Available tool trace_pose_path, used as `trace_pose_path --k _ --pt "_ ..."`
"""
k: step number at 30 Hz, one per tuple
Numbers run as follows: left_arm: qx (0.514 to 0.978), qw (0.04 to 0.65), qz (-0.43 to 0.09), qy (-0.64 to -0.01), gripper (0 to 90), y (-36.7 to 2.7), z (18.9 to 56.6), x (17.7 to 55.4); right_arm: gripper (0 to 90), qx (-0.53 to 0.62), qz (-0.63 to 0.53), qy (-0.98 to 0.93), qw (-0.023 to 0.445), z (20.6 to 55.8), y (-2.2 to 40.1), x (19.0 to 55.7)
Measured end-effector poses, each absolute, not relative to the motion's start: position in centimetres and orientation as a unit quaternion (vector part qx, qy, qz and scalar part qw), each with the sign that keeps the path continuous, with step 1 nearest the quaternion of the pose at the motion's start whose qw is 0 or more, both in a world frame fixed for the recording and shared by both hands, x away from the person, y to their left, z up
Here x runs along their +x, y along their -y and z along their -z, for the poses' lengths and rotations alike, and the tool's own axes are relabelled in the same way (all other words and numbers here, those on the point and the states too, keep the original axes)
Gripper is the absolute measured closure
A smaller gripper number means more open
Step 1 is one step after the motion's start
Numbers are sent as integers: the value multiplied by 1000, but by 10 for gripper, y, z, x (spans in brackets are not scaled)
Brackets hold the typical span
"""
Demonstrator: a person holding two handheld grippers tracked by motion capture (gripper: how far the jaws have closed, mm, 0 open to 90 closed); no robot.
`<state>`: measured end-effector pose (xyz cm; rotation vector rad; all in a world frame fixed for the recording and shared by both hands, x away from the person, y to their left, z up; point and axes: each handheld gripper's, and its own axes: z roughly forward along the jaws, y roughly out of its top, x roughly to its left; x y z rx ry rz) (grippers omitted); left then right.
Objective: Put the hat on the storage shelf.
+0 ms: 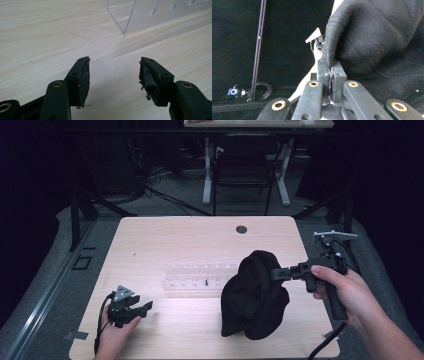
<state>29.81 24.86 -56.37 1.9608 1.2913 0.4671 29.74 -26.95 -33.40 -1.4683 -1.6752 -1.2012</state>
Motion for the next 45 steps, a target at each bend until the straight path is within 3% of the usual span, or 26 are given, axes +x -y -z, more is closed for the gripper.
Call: trace_pose_path --k 45 --pt "762 370 -175 -501 393 -249 563 299 882 -550 516 611 240 307 264 353"
